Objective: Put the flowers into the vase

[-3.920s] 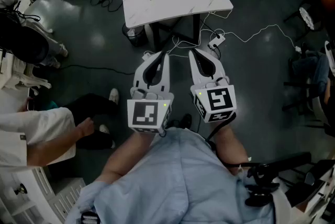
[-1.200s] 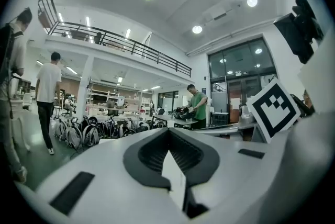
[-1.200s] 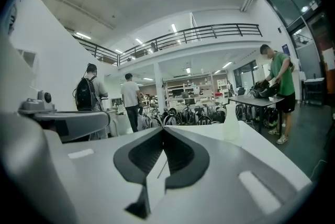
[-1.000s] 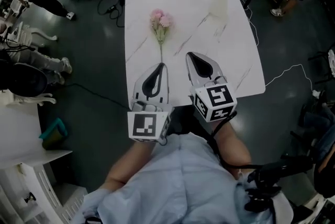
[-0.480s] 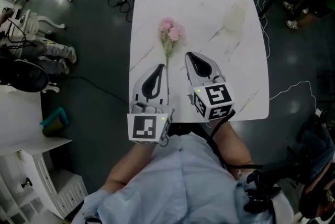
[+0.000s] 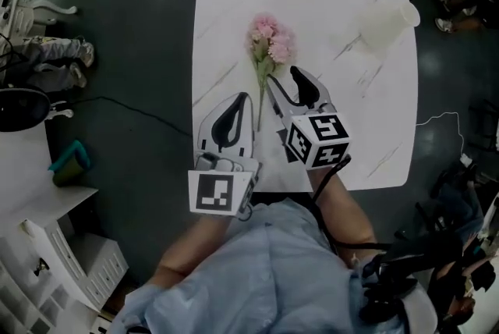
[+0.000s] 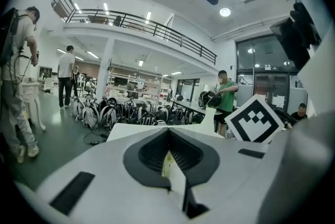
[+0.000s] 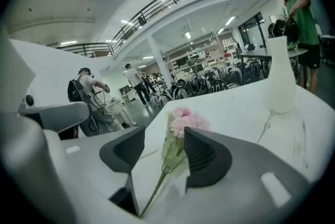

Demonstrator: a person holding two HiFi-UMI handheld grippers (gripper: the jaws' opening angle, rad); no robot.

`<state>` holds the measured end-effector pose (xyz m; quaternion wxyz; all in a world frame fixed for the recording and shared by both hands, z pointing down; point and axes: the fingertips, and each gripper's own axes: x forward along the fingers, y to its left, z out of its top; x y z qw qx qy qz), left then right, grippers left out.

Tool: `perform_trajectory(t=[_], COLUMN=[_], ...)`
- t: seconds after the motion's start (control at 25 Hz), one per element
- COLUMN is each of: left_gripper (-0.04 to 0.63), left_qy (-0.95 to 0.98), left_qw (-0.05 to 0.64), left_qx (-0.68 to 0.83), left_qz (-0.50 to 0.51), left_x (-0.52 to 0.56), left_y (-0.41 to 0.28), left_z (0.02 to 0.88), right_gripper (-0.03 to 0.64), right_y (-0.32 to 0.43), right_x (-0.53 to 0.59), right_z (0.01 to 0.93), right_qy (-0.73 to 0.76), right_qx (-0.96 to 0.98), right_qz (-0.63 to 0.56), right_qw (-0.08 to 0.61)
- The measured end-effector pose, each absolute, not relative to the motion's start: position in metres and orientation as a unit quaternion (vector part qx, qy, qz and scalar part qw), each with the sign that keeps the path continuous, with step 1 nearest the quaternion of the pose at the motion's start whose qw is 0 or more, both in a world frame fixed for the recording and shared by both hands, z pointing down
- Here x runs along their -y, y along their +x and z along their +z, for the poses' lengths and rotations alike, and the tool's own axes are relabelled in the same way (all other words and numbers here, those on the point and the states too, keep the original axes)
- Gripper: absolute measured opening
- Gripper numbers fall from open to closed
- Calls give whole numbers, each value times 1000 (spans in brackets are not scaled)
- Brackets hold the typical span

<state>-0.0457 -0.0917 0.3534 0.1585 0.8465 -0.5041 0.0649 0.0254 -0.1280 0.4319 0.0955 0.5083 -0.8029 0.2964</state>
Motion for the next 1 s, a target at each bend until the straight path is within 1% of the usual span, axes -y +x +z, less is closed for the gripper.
perform_trajectory(t=[0.2,0.48,0.52,0.56,0.6,0.64,0.8,0.88,1.0], left_gripper=[5,6,5,5,5,5,5,5,5], left_qy=[834,813,812,810,809,809,808,807,812], left_qw=[196,235,236,238,240,241,243,239,236], left_qx=[511,527,529,531,532,531,533,535,531], left_qz=[70,77,75,74,74,74,69,66,59], left_x=[109,118,119,120,121,120,121,122,118], left_y=[-63,-84,-87,-89,-92,-94,-100,-101,-99], left_z=[377,404,406,407,408,410,411,408,404], right_gripper=[272,272,259,229,182,153,50,31,20], right_y=[16,24,24,23,23,22,14,12,13], right_x=[163,197,197,198,198,199,200,200,201], right_z=[471,517,522,527,531,534,535,528,511], right_qy=[513,524,522,520,518,515,503,500,502], right_qx=[779,742,741,741,743,745,761,768,776], right_qz=[347,395,397,395,391,387,370,368,362], right_qw=[102,136,145,157,167,174,176,157,123])
